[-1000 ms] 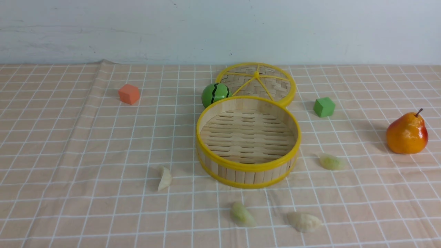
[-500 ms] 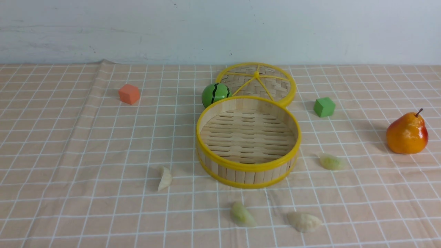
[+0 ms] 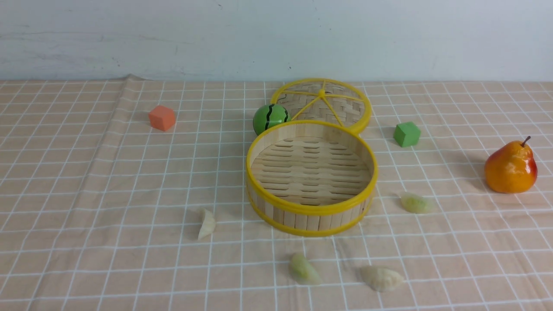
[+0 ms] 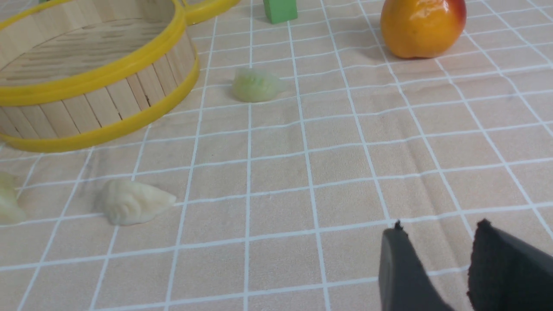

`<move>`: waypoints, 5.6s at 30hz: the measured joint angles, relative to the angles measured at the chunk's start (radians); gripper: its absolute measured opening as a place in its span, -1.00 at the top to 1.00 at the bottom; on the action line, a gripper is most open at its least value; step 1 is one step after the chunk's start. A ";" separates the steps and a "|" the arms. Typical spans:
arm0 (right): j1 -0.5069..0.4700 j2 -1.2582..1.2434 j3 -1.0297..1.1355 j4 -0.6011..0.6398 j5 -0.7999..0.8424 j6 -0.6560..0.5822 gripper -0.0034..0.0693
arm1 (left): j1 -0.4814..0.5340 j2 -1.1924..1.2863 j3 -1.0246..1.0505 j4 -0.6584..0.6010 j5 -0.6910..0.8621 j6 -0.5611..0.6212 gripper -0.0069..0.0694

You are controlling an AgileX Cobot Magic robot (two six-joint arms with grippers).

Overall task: Put the dumplings into the steamer on the table with the brown tablecloth.
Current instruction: 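Reach for and grasp a dumpling on the table with the left gripper, then place the dumpling into the bamboo steamer basket with the left gripper, then reach for and grasp a dumpling on the table with the left gripper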

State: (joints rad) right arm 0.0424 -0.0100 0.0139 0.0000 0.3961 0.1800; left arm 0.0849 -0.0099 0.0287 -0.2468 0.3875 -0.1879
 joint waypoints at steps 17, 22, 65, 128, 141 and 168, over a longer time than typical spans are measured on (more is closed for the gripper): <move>0.000 0.000 0.000 -0.011 -0.001 0.000 0.24 | 0.000 0.000 0.000 0.000 0.000 0.000 0.19; 0.000 0.000 0.000 -0.011 -0.001 0.000 0.24 | 0.000 0.000 0.000 0.000 0.000 0.000 0.19; 0.000 0.475 -0.396 0.762 0.063 -0.627 0.96 | -0.060 0.636 -0.764 0.033 0.540 0.162 0.86; 0.311 0.949 -0.849 0.199 0.667 -0.422 0.85 | -0.771 2.131 -2.097 0.414 0.579 -0.223 0.30; 0.311 0.949 -0.849 0.226 0.691 -0.422 0.81 | -0.766 2.527 -2.465 0.445 0.639 -0.304 0.22; 0.311 0.762 -0.849 0.184 0.693 -0.422 0.79 | -0.806 1.856 -1.904 0.339 0.858 -0.232 -0.68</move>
State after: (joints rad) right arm 0.3531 0.7516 -0.8353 0.1836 1.0893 -0.2423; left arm -0.7208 1.8462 -1.8752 0.0927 1.2459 -0.4200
